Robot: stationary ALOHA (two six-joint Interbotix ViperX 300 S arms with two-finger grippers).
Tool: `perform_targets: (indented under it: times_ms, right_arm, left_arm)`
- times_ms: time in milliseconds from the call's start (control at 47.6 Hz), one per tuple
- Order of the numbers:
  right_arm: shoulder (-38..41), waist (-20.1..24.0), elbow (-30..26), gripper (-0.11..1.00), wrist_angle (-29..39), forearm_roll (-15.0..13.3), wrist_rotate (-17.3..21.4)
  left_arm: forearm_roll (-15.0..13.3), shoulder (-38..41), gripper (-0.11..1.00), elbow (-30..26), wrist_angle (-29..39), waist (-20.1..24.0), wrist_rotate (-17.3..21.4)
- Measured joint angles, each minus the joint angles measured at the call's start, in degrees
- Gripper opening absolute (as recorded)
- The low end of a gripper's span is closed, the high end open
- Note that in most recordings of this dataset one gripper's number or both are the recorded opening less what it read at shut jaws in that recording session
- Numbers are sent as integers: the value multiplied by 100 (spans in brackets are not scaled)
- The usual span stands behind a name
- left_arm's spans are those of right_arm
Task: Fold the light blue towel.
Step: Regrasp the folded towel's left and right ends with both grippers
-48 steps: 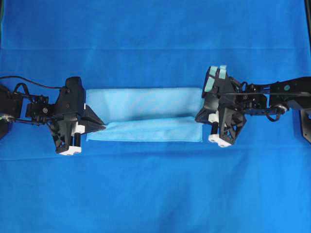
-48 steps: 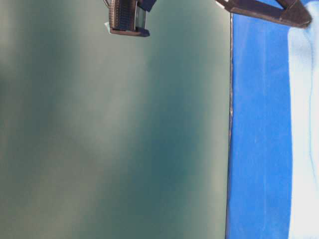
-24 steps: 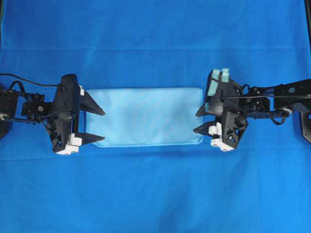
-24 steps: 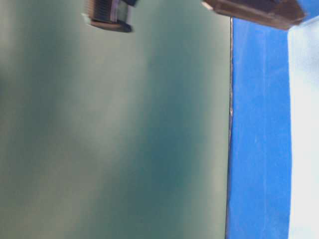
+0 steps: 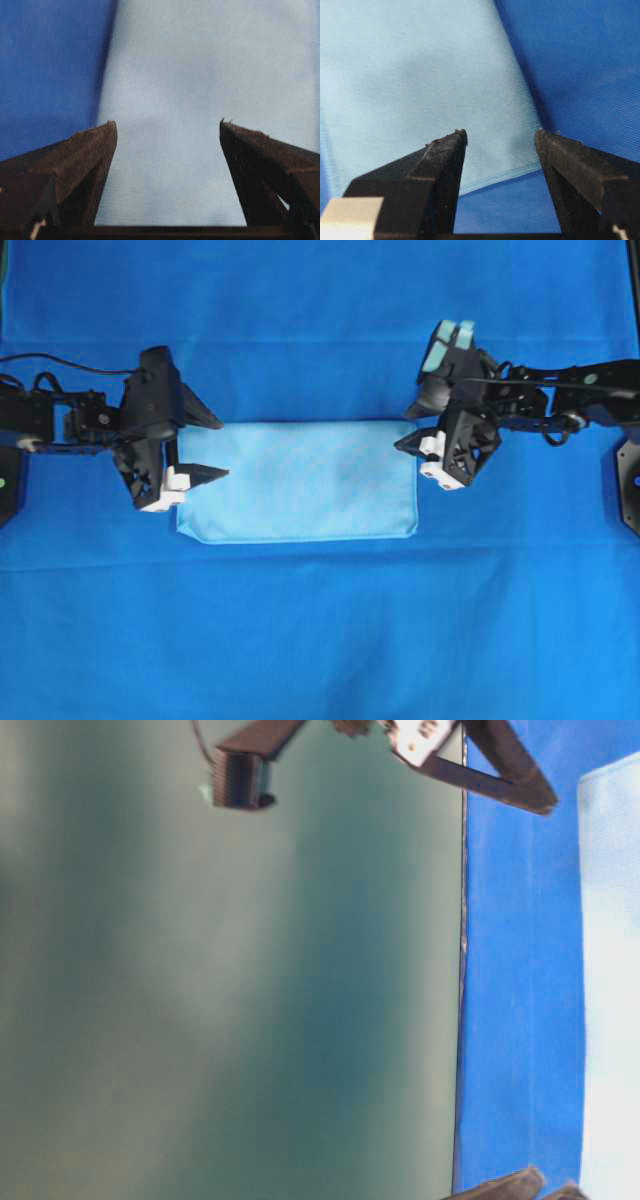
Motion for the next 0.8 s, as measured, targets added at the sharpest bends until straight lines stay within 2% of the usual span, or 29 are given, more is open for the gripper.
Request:
perform_targets:
  times_ms: [399, 589, 652, 694, 757, 799]
  right_arm:
    - [782, -360, -141, 60, -176, -246, 0]
    - [844, -369, -167, 59, -193, -281, -26]
    - [844, -360, -167, 56, -193, -290, -18]
    - [844, -343, -167, 49, -193, -290, -18]
    - [844, -308, -167, 35, -193, -316, -35]
    - [844, -255, -167, 21, -193, -334, -26]
  left_arm:
    - [0, 773, 77, -114, 26, 598, 79]
    - [0, 861, 71, -123, 26, 677, 88]
    - [0, 861, 66, -141, 70, 686, 79]
    - [0, 861, 59, -149, 141, 677, 53]
    - [0, 861, 41, -185, 290, 686, 35]
    - [0, 853, 30, -211, 396, 686, 18]
